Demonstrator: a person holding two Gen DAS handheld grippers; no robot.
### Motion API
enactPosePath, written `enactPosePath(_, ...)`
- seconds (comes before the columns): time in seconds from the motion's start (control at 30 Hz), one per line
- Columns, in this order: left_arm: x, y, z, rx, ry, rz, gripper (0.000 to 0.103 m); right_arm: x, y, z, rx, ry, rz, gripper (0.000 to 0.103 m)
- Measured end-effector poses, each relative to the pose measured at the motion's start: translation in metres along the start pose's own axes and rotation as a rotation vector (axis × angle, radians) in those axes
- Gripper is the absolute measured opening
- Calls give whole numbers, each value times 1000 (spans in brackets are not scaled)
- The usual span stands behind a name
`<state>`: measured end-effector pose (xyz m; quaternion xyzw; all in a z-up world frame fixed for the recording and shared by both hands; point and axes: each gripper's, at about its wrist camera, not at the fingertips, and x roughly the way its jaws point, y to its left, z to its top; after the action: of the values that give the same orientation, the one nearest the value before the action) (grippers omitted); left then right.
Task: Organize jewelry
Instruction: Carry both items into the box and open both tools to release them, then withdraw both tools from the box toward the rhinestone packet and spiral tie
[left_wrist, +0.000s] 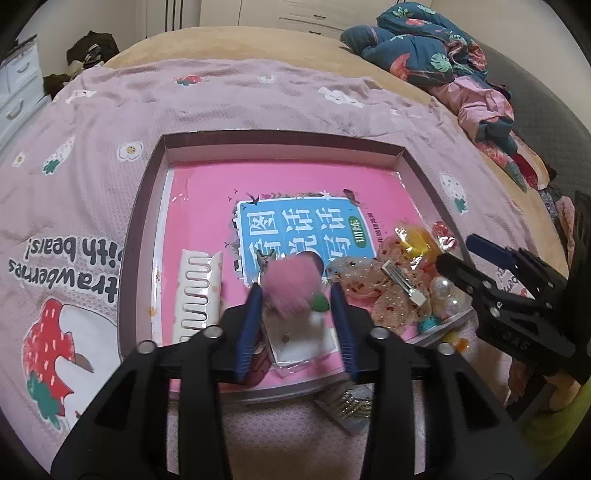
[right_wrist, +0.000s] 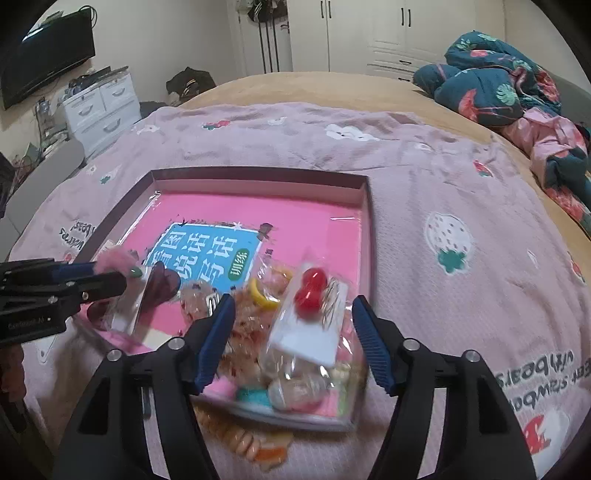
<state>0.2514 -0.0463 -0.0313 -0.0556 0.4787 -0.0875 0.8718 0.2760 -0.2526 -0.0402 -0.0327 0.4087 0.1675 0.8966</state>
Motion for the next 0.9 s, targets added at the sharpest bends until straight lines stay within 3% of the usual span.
enactPosePath(0.07,-3,-1,0,6,-8,8,42,-8,-2,-4,3,-6,-1,66)
enactPosePath(0.43,-33,-6,-6,-2,-59,14,56,-59,-9,-24,4,-59,-23,76)
enactPosePath(0.67,-55,-11,-17,-5,-85,14,72,-83,-6,-35,-8,-78,-28,79)
enactPosePath(0.9,-66,-12,-33,-11,-86,12,77,-96,1,-46,-25,-75,-20,80)
